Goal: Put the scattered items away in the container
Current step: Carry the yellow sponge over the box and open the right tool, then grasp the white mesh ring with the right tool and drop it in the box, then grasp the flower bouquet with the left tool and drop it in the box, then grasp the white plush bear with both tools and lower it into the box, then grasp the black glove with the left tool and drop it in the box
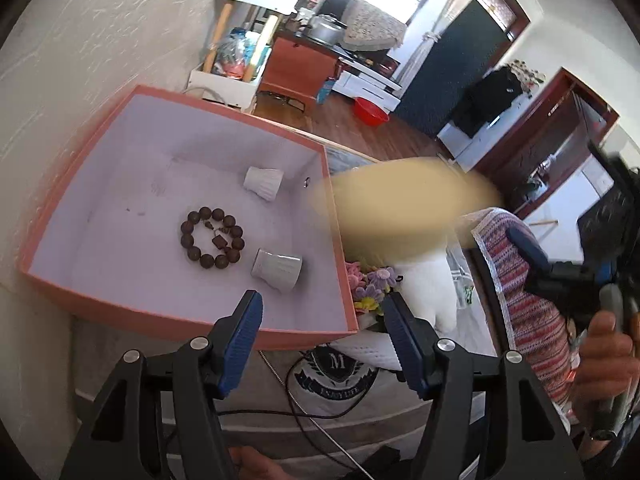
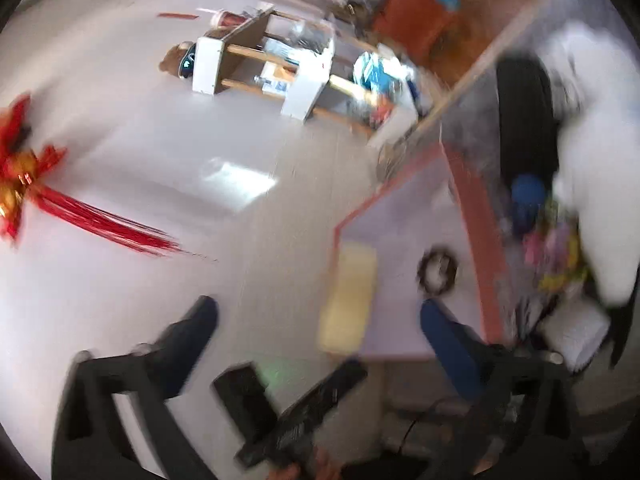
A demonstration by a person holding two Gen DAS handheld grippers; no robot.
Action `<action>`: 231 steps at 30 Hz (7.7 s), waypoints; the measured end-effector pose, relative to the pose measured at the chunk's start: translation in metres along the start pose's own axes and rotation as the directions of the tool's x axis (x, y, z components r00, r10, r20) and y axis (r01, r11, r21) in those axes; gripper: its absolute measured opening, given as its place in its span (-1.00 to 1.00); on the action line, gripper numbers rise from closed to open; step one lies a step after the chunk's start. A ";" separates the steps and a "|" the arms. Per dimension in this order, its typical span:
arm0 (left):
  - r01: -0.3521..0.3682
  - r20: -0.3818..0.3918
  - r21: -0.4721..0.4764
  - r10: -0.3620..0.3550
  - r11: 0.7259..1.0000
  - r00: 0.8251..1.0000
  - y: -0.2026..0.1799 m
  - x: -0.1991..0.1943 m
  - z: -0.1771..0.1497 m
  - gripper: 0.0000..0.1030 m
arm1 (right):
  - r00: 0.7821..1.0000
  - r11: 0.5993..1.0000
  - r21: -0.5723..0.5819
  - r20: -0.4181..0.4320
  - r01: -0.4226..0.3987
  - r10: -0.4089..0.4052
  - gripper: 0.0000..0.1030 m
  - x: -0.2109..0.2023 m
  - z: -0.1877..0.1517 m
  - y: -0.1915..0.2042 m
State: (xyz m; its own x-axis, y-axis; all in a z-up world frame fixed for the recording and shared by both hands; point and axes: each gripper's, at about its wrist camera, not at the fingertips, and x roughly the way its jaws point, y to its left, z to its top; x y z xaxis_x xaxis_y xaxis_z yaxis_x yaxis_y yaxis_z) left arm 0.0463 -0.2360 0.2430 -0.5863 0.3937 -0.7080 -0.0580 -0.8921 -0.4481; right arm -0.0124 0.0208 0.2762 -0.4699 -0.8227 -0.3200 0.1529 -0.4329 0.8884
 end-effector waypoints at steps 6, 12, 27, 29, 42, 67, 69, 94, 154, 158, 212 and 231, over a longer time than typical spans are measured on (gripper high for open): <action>0.017 0.019 0.020 -0.017 1.000 1.000 -0.002 -0.002 0.000 0.21 | 0.966 0.968 -0.015 -0.054 0.252 -0.252 0.53 -0.032 -0.025 -0.076; 0.004 0.022 0.048 -0.005 0.999 1.000 -0.007 -0.003 -0.001 0.22 | 0.919 0.886 0.264 -0.212 0.382 -0.333 0.35 -0.030 -0.072 -0.205; -0.029 0.028 0.092 0.026 0.995 0.999 -0.017 -0.002 -0.002 0.22 | 0.961 0.913 0.307 -0.145 0.269 -0.234 -0.77 -0.012 -0.079 -0.231; -0.025 0.029 0.087 0.023 0.996 0.999 -0.017 -0.003 -0.002 0.22 | 0.975 0.920 0.327 -0.113 0.218 -0.191 -0.77 -0.026 -0.080 -0.223; -0.039 0.046 0.084 0.035 0.996 0.998 -0.014 -0.004 -0.003 0.22 | 0.997 1.000 -0.014 -0.081 -0.001 0.000 0.90 0.022 -0.022 -0.011; -0.119 -0.374 0.596 0.405 0.794 0.835 -0.148 0.277 -0.010 0.22 | 0.989 0.976 0.216 0.148 -0.003 -0.030 0.67 -0.158 0.009 -0.220; -0.134 -0.374 0.582 0.410 0.802 0.832 -0.141 0.290 -0.006 0.19 | 0.989 0.974 0.226 0.145 -0.025 -0.008 0.67 -0.157 0.013 -0.223; -0.200 -0.137 0.405 0.276 0.892 0.951 -0.114 0.061 0.105 -0.74 | 0.990 0.948 0.317 0.138 -0.012 -0.033 0.68 -0.150 0.011 -0.247; 0.137 -0.261 0.000 -0.132 0.991 0.956 -0.189 0.116 0.027 -0.05 | 0.984 0.943 0.285 0.104 -0.171 0.147 -0.34 -0.118 -0.010 -0.191; 0.083 -0.143 0.042 -0.076 0.996 0.987 -0.174 0.056 0.034 -0.06 | 0.984 0.957 0.230 0.069 -0.177 0.166 -0.34 -0.095 -0.009 -0.142; -0.090 -0.446 0.530 0.367 0.843 0.816 -0.218 0.306 -0.089 0.18 | 0.968 0.890 0.421 0.092 0.174 -0.233 0.36 -0.123 0.023 -0.294; -0.043 -0.413 0.163 0.107 0.986 0.904 -0.128 0.171 0.037 -0.83 | 0.843 0.851 -0.049 -0.118 0.523 -0.524 0.23 0.059 0.114 -0.262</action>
State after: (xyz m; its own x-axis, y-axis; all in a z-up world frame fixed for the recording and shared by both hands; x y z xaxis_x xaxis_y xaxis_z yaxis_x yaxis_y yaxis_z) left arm -0.0764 -0.0629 0.1991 -0.2026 0.3517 -0.9139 -0.1639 -0.9323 -0.3224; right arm -0.1794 0.1277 0.0623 -0.3736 -0.5102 -0.7747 -0.0732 -0.8163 0.5729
